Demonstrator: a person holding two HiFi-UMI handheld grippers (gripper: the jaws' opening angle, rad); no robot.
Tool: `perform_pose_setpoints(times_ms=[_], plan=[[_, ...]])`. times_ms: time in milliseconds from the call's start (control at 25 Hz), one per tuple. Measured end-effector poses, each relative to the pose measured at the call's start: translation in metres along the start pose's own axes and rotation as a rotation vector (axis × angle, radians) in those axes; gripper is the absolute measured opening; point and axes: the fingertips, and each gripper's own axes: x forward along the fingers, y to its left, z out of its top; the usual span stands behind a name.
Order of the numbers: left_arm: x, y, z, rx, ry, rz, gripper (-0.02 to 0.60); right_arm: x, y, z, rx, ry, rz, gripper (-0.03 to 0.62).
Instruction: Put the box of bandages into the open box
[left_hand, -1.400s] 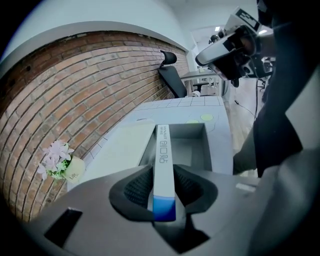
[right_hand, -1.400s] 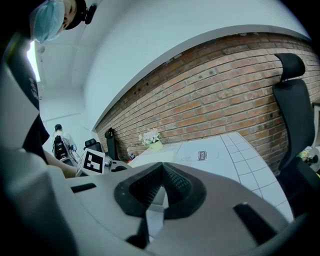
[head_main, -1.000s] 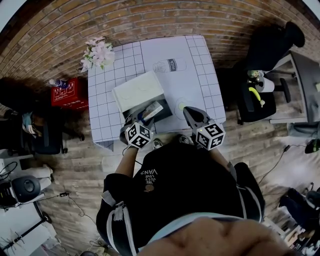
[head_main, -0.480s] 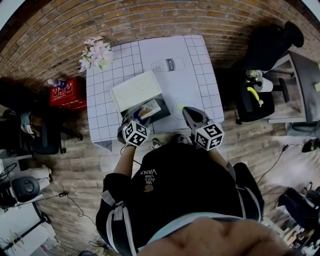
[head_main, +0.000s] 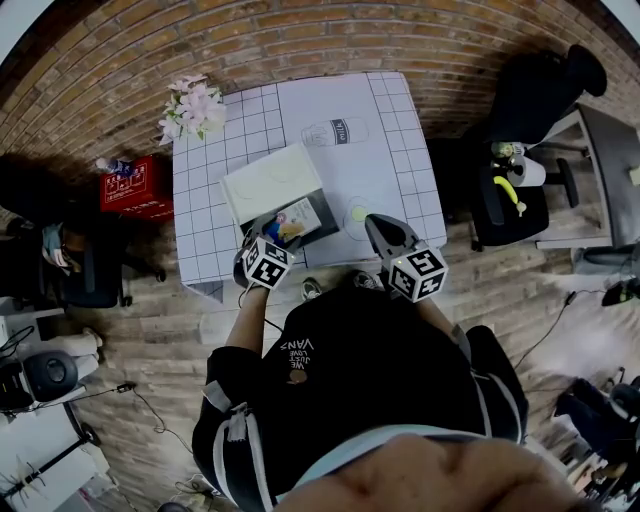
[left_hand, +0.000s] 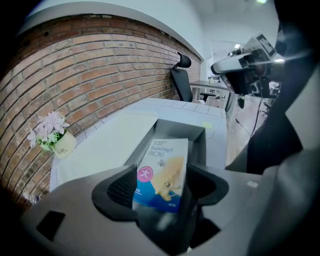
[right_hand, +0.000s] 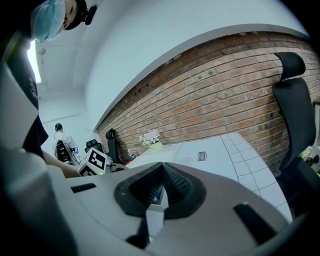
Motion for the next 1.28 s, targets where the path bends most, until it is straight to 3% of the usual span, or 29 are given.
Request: perform_pose_setpoints(times_ms=[320, 680, 880, 1040, 1280], plan=[[-0.012, 0.0, 0.008, -0.113, -0.051, 0.038, 0.303, 0.001, -0.001, 0.002, -0.005, 0.013, 0.051, -0.006], [-0.039, 0.001, 0.048, -0.203, -0.262, 0.198, 0.302, 0.003, -0.007, 0.011, -0.035, 0.038, 0.161, -0.006], [-0.058, -0.011, 0.068, -0.255, -0.32, 0.279, 0.293, 0.005, -0.011, 0.013, -0.059, 0.061, 0.236, -0.006], [-0.073, -0.023, 0.083, -0.274, -0.379, 0.335, 0.163, 0.006, -0.012, 0.015, -0.076, 0.074, 0.296, -0.005], [-0.105, -0.038, 0.106, -0.305, -0.455, 0.485, 0.083, 0.003, -0.013, 0.018, -0.115, 0.09, 0.4, -0.006]])
